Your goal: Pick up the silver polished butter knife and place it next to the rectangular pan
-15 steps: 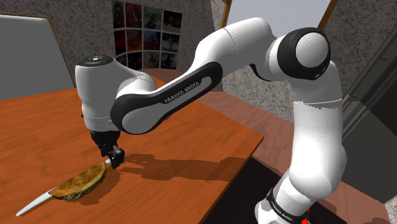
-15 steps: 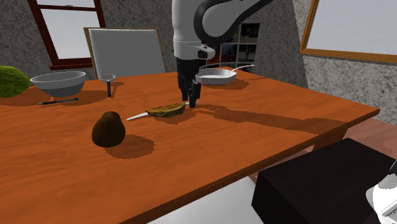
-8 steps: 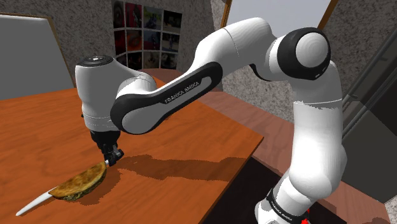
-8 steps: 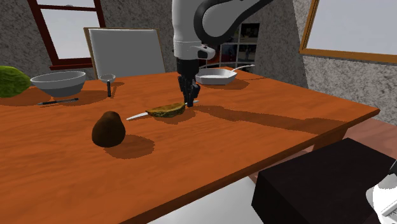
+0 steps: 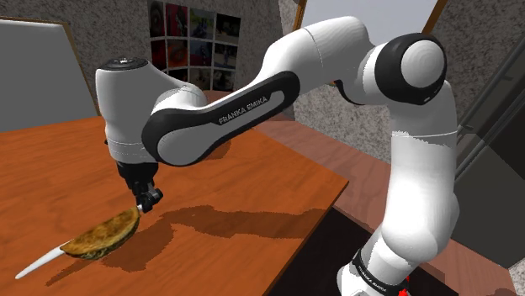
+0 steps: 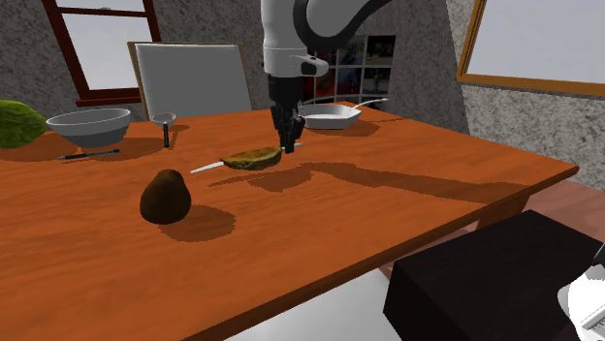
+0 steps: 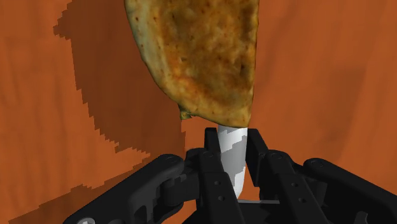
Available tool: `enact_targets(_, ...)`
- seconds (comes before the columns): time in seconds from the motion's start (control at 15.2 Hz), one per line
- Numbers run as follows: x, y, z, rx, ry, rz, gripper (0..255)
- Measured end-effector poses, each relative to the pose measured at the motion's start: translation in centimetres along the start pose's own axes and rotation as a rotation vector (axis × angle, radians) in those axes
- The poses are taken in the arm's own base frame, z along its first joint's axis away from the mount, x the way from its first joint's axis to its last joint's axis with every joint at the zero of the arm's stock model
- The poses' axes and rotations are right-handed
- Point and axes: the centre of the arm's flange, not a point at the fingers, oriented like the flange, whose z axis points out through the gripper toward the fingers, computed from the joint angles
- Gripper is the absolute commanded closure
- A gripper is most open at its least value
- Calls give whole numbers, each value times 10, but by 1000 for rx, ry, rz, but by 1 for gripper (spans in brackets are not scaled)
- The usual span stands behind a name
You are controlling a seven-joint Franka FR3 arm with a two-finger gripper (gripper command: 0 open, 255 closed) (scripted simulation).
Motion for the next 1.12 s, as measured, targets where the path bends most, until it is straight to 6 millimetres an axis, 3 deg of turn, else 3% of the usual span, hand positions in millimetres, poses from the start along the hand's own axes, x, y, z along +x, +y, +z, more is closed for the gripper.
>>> enact_targets(1.12,2,-6,-90,0,0,0,255)
